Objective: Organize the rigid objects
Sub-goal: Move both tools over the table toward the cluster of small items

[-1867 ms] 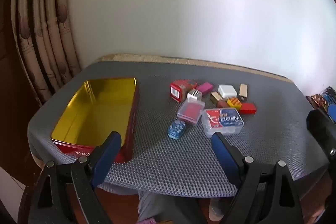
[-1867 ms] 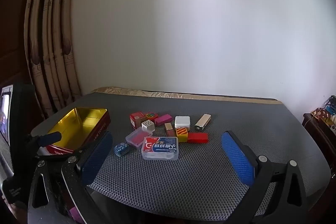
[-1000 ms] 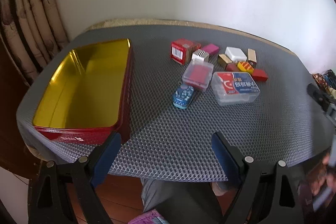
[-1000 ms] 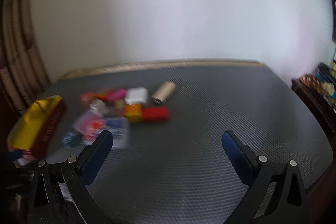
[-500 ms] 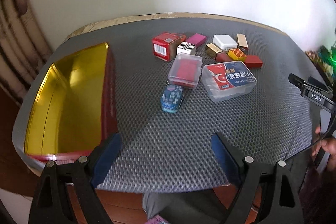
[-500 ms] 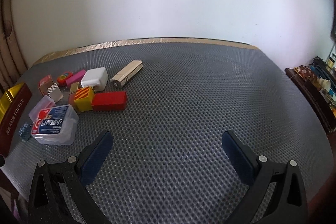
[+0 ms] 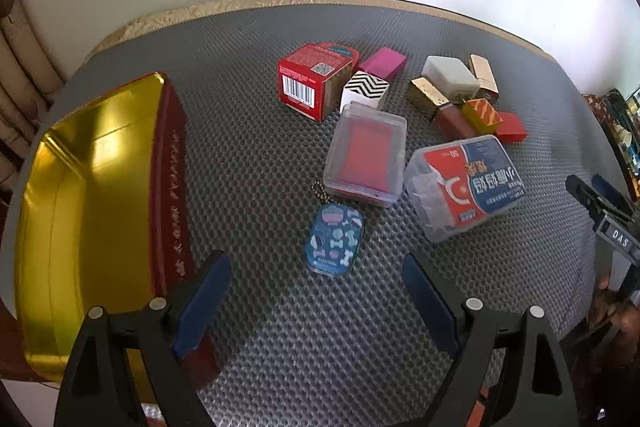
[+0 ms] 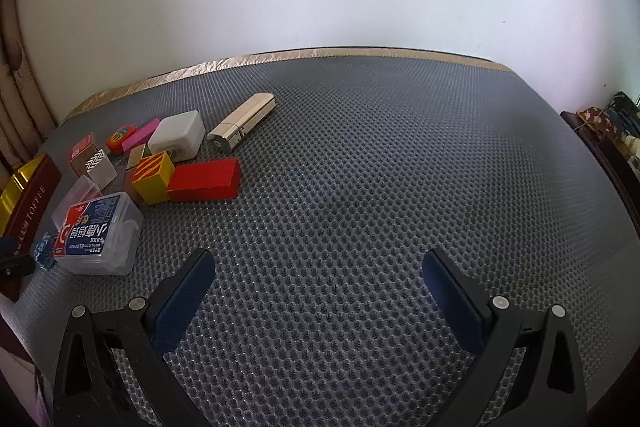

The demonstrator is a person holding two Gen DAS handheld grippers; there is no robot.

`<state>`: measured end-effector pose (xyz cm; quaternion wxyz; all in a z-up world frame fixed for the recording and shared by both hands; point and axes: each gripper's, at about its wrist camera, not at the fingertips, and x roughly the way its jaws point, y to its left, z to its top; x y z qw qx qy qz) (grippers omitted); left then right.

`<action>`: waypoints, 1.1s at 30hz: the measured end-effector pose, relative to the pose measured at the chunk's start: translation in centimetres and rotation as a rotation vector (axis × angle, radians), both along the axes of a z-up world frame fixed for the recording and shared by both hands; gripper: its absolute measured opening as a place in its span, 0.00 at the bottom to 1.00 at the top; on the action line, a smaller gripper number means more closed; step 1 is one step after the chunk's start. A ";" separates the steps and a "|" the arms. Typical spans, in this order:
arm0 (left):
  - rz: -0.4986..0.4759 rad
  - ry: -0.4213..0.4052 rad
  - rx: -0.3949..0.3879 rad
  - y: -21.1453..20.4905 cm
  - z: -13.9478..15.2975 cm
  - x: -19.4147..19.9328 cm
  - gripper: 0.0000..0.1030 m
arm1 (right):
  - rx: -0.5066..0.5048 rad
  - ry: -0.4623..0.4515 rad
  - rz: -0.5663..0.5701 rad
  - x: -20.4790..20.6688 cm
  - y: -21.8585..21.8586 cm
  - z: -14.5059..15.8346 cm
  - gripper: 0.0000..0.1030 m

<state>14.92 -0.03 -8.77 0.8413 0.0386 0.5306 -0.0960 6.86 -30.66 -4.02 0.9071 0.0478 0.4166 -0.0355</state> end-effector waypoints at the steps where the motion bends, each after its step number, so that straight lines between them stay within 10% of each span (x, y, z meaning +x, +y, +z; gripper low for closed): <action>1: 0.000 0.006 -0.005 0.0 -0.2 0.3 0.87 | 0.003 0.002 0.001 0.0 0.1 -0.1 1.00; 22: -0.036 0.045 0.134 -1.0 -2.0 2.6 0.61 | 0.037 0.065 0.003 1.4 0.0 -1.5 1.00; 28: -0.030 -0.031 0.294 -2.2 -1.2 2.2 0.61 | 0.057 0.071 -0.004 1.7 0.0 -1.9 1.00; 33: -0.051 0.003 0.175 -1.5 -0.3 2.3 0.61 | 0.067 0.080 -0.007 1.9 0.1 -2.2 1.00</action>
